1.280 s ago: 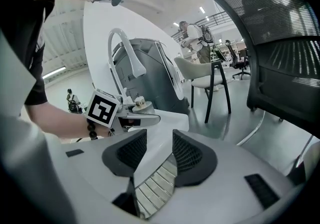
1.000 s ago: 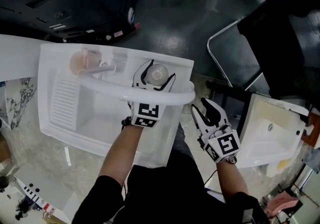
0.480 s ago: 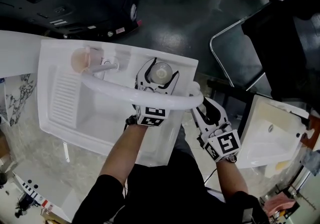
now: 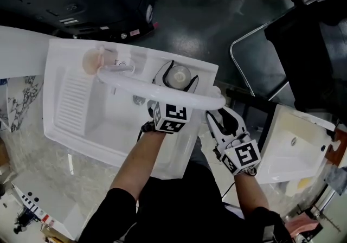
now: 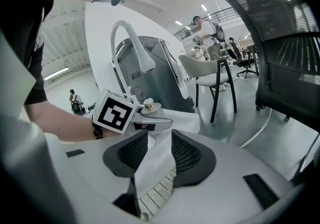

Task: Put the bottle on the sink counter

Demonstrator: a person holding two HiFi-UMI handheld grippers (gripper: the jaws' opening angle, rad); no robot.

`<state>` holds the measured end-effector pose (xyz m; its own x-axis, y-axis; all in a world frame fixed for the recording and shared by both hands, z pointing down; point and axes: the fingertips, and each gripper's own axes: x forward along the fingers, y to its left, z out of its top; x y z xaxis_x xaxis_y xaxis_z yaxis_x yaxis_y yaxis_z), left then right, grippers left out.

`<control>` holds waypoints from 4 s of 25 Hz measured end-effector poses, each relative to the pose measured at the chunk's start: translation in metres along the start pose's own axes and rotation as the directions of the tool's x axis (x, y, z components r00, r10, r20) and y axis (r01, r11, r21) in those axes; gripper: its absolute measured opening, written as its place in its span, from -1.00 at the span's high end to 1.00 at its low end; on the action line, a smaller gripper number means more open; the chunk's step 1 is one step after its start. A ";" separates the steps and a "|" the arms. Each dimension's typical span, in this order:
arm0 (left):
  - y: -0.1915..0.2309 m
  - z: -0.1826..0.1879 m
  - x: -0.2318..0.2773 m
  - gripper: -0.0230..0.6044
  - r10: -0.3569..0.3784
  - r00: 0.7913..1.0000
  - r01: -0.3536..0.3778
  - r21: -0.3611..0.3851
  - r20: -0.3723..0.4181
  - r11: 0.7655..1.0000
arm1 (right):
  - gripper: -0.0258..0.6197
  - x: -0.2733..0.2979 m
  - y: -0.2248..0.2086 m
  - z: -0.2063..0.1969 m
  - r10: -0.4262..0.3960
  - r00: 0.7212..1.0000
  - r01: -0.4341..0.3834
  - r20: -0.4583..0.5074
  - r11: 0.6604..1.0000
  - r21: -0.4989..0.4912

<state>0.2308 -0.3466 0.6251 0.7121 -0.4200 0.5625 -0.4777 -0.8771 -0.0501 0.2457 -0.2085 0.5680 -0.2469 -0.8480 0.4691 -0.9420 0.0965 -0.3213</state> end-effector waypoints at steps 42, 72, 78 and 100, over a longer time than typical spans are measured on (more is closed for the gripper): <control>0.055 -0.030 -0.278 -0.37 0.102 0.980 -0.076 -0.153 0.172 0.985 | 0.47 -0.037 0.163 0.036 0.068 0.978 -0.053 0.196 0.995 -0.082; 0.060 0.015 -0.442 0.79 0.415 0.793 -0.269 -0.356 0.446 0.895 | 0.74 -0.078 0.215 0.113 0.240 0.901 -0.131 0.361 0.945 -0.301; 0.054 0.021 -0.436 0.81 0.418 0.794 -0.283 -0.340 0.441 0.897 | 0.83 -0.086 0.199 0.115 0.212 0.906 -0.105 0.367 0.951 -0.291; 0.059 0.030 -0.414 0.81 0.407 0.801 -0.270 -0.342 0.440 0.900 | 0.83 -0.080 0.184 0.127 0.201 0.908 -0.080 0.368 0.945 -0.318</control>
